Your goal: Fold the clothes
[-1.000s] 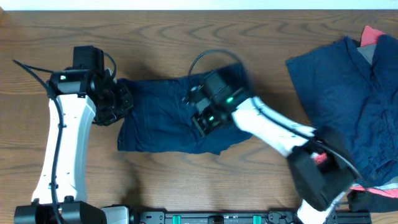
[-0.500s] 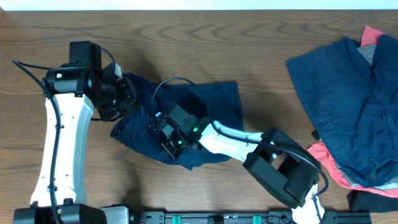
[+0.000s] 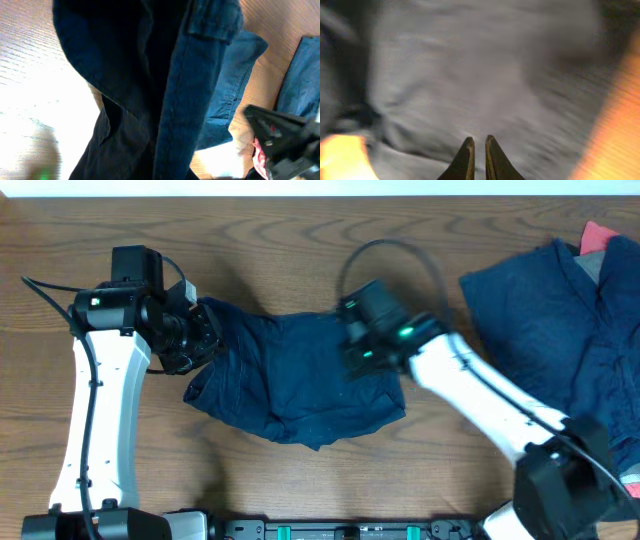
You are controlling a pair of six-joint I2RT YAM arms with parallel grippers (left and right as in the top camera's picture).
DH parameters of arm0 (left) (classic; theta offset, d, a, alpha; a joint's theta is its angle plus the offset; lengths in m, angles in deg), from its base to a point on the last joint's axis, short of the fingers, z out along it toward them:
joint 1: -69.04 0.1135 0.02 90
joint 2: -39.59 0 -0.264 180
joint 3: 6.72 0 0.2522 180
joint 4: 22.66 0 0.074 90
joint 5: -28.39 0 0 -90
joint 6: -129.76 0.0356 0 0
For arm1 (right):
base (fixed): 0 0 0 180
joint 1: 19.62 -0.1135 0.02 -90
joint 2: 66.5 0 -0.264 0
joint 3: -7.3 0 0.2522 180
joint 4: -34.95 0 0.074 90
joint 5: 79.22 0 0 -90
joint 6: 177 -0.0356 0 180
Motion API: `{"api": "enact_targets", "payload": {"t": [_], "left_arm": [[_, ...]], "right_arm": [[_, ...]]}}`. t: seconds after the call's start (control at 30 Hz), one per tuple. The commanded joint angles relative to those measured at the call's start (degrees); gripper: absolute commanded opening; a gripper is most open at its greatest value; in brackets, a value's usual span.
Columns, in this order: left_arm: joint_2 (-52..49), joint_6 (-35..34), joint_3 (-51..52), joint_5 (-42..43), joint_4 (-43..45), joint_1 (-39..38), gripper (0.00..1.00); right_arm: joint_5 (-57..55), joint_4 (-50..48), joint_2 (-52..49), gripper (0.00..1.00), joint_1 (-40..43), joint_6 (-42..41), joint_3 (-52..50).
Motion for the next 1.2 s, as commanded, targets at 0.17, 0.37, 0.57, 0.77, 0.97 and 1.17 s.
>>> {"api": "enact_targets", "payload": {"t": [0.17, 0.37, 0.57, 0.77, 0.97, 1.17], "left_arm": [[-0.26, 0.28, -0.98, 0.61, 2.21, -2.73, 0.06], [-0.26, -3.50, -0.98, 0.61, 6.78, -8.41, 0.06], [-0.61, -9.07, -0.98, 0.57, 11.69, -15.52, 0.06], [-1.90, -13.44, -0.98, -4.28, 16.31, -23.74, 0.06], [-5.40, -16.48, -0.96, -6.82, 20.72, -31.41, 0.06], [-10.36, -16.68, -0.96, -6.84, 26.67, -36.59, 0.06]], "right_arm": [[-5.88, 4.11, -3.89, 0.05, 7.15, 1.64, -4.76], [-5.25, -3.10, -5.09, 0.06, 7.13, 0.94, -11.87], [-2.14, -9.75, -5.09, 0.06, 6.23, 0.00, -18.18], [-2.16, -11.96, -5.09, 0.07, 5.11, -2.49, -20.87], [-2.14, -11.65, -5.09, 0.07, 4.48, -2.51, -20.92], [-1.97, -11.63, -5.09, 0.06, 3.41, -2.71, -20.92]]}}
